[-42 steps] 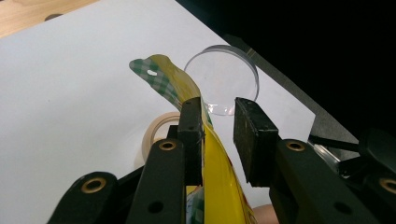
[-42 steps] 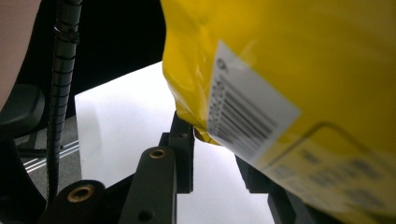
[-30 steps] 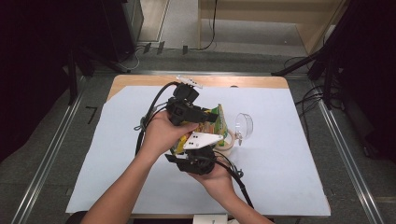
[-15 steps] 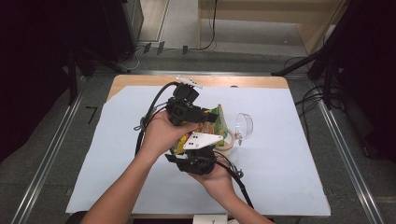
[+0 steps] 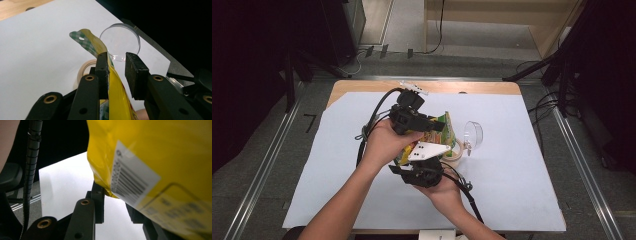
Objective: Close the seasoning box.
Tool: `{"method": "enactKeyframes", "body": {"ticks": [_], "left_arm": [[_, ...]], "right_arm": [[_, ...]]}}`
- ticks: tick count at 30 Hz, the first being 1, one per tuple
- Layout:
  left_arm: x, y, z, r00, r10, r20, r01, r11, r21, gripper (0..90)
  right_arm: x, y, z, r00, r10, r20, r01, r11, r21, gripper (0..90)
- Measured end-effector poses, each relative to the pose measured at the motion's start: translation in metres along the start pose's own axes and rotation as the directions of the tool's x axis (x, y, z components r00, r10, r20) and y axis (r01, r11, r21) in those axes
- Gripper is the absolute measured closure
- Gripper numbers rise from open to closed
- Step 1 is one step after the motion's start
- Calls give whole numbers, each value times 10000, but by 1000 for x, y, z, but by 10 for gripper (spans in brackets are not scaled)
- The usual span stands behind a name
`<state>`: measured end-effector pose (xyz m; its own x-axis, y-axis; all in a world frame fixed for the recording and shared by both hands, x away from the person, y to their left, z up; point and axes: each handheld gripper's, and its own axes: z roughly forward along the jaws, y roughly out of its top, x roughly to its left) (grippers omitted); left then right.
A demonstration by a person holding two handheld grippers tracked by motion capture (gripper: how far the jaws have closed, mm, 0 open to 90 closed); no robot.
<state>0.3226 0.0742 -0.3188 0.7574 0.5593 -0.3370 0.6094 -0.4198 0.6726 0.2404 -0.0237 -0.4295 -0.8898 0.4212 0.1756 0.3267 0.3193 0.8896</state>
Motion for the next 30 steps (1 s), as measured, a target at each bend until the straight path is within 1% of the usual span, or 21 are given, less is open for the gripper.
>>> {"method": "enactKeyframes", "body": {"ticks": [5, 10, 17, 21, 25, 30], "left_arm": [[0, 0, -1, 10000, -19, 24, 19, 10000, -32, 734], [0, 0, -2, 10000, -48, 2, 48, 9999, -88, 734], [-1, 1, -4, 10000, -73, 1, 73, 9999, -68, 731], [-1, 0, -3, 10000, -94, -5, 94, 10000, -12, 732], [0, 0, -3, 9999, -105, -14, 105, 9999, 52, 733], [0, 0, -1, 10000, -65, -62, 66, 9998, 170, 737]], "right_arm": [[0, 0, 0, 10000, -24, -47, 24, 10000, 19, 719], [1, 2, -1, 10000, -92, 15, 92, 10000, -7, 719], [2, 3, 0, 10000, 16, -41, -17, 10000, -58, 719], [3, 3, 0, 9999, 101, -88, -101, 9999, -17, 719], [2, 3, 0, 10000, 36, -66, -36, 10000, -23, 718], [2, 1, 1, 9999, 76, -88, -76, 10000, 2, 718]]}}
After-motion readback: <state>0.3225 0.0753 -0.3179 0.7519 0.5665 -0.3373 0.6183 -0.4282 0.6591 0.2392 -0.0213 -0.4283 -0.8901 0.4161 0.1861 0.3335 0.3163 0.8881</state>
